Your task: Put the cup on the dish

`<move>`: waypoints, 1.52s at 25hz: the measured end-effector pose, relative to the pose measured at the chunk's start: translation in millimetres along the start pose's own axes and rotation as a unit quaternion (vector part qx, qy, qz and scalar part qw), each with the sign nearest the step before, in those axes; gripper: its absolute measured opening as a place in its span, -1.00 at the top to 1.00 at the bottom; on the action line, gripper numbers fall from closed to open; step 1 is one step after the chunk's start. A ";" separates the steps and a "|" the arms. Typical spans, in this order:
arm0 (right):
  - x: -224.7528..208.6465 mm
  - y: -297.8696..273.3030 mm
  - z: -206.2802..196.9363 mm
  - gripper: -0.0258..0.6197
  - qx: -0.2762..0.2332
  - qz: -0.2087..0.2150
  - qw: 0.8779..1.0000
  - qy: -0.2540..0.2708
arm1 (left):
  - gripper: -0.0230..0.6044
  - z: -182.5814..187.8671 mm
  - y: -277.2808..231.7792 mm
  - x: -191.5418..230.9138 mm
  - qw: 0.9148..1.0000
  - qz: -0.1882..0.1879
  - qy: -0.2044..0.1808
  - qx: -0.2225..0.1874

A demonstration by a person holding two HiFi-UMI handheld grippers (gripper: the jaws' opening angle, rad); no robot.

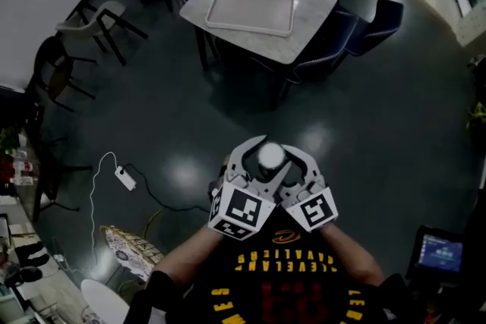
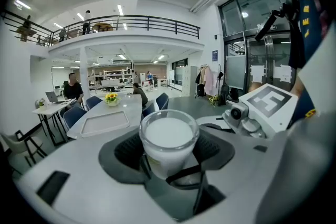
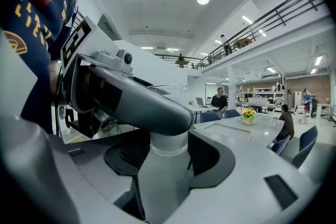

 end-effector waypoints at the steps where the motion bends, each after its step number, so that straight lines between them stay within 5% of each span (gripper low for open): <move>1: -1.0 -9.7 1.6 0.21 0.003 -0.001 1.000 0.003 | 0.09 -1.9 0.2 9.4 1.000 0.001 -0.005 0.000; 22: -25.7 -119.6 10.5 0.21 0.067 -0.011 0.997 -0.022 | 0.09 -28.4 -16.0 120.7 0.999 -0.025 0.028 0.012; 38: -147.0 -187.6 37.1 0.21 0.028 0.064 0.997 -0.013 | 0.09 3.2 -120.3 212.2 0.997 0.073 0.018 0.034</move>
Point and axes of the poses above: the fingertips, and each gripper's own axes: y backward along the fingers, x to its left, z out of its top, the point moved 1 cm from there along y, backward along the fingers, and after that the axes turned 9 degrees about -y, right-handed, at the moved point
